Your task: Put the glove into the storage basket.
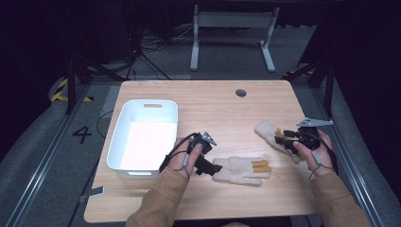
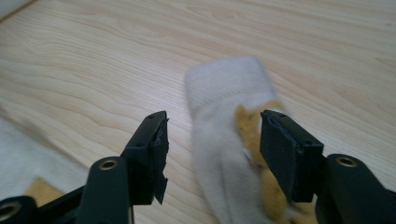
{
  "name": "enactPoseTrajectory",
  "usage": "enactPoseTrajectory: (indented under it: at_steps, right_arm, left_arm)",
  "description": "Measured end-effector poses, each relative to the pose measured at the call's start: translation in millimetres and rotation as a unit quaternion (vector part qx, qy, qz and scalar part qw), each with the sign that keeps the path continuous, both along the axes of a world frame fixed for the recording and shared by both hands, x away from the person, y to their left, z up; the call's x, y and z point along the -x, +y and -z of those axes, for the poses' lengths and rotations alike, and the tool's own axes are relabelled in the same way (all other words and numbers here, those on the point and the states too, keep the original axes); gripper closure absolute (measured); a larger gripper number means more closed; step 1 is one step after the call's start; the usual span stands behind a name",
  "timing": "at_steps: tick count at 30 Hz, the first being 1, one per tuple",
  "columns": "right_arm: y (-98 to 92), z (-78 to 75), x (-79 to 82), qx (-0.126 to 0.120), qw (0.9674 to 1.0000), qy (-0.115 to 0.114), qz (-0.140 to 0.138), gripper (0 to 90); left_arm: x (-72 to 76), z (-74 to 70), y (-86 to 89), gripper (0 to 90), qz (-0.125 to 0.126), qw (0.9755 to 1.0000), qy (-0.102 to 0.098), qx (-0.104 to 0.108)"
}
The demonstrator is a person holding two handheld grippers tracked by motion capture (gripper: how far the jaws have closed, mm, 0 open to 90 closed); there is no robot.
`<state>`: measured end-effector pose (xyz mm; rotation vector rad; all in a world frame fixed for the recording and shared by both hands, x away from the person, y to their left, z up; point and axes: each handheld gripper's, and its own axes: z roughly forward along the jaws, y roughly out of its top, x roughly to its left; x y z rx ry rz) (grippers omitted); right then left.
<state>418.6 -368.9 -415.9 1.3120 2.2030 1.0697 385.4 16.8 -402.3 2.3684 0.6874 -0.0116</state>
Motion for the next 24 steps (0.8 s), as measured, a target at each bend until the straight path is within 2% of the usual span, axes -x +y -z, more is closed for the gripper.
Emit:
enactPoseTrajectory:
  at_steps: [2,4,6,13,21,23,24]
  right_arm:
    - [-1.7,1.7,-1.4,0.004,1.0,0.0,0.001,42.4]
    - [-6.6,8.5,-5.8,0.018,0.9997,0.003,0.019,42.4]
    - [-8.2,10.3,-7.1,0.023,0.9995,0.005,0.022,42.4]
    - [-12.6,19.4,-14.8,0.022,0.9989,0.007,0.042,42.4]
    - [-9.9,28.8,-22.6,0.024,0.9986,0.006,0.048,42.6]
    - [-10.1,30.0,-23.9,0.024,0.9986,0.008,0.047,45.6]
    - [-10.7,31.9,-25.0,0.025,0.9986,0.016,0.044,55.8]
  left_arm:
    - [0.3,0.2,0.9,19.3,-0.001,1.0,0.0,0.001]
    - [0.7,0.2,2.0,19.3,-0.002,1.0,0.0,-0.002]
    - [1.1,0.7,2.6,19.3,-0.002,1.0,0.0,-0.002]
    - [1.8,2.4,3.2,19.3,-0.007,1.0,0.001,-0.002]
    - [2.3,4.4,3.3,19.3,-0.009,0.9999,0.004,-0.006]
    - [2.3,4.8,3.6,19.3,-0.008,0.9999,0.004,-0.007]
    - [2.4,4.8,3.7,19.3,-0.009,0.9999,0.003,-0.007]
